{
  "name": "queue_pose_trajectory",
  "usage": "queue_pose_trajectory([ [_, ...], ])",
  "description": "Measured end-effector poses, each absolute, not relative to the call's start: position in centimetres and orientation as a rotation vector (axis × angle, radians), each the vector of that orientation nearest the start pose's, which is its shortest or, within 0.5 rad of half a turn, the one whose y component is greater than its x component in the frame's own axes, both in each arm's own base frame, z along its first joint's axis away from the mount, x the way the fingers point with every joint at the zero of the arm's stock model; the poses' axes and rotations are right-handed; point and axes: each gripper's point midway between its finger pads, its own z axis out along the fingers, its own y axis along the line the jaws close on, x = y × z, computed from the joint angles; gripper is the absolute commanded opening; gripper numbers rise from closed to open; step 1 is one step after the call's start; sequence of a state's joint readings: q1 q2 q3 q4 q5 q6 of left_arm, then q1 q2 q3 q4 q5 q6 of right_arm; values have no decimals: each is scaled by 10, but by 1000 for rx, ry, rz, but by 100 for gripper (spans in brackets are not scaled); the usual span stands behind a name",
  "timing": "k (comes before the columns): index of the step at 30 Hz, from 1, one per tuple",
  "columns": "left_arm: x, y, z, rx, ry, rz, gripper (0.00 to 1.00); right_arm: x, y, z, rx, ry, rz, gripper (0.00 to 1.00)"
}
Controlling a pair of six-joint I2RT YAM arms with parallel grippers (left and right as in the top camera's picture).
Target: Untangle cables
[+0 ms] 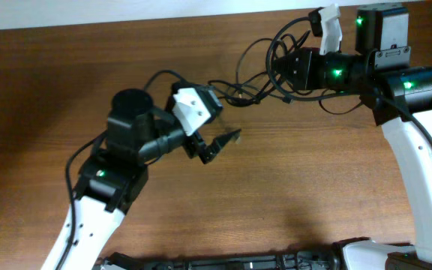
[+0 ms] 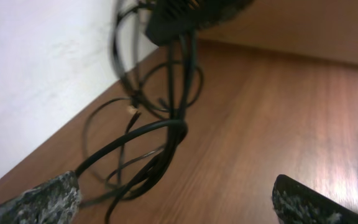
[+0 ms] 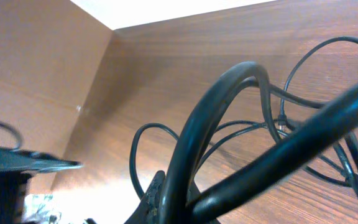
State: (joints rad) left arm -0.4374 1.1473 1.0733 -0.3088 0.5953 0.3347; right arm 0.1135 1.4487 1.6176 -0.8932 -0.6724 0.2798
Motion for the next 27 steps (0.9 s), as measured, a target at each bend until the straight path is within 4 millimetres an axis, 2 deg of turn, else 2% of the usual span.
queue_pose_trajectory([
  [5,286,-272,293,1194,1572,-689,99,358,152,340,-209,2270,996,4],
  [8,292,-285,287,1221,1539,-695,100,358,153,340,-221,2267,991,4],
  [13,299,-290,299,1216,1462,-668,90,356,152,338,-255,2266,975,4],
  [16,299,-290,299,1238,1436,-643,90,355,152,337,-271,2267,967,4],
  [20,299,-290,299,1258,1414,-622,94,355,152,337,-285,2263,961,4],
  [24,299,-289,298,1310,1363,-570,88,354,152,336,-332,2255,939,4],
  [27,296,-288,289,1358,1364,-547,83,352,152,333,-382,2254,917,4],
])
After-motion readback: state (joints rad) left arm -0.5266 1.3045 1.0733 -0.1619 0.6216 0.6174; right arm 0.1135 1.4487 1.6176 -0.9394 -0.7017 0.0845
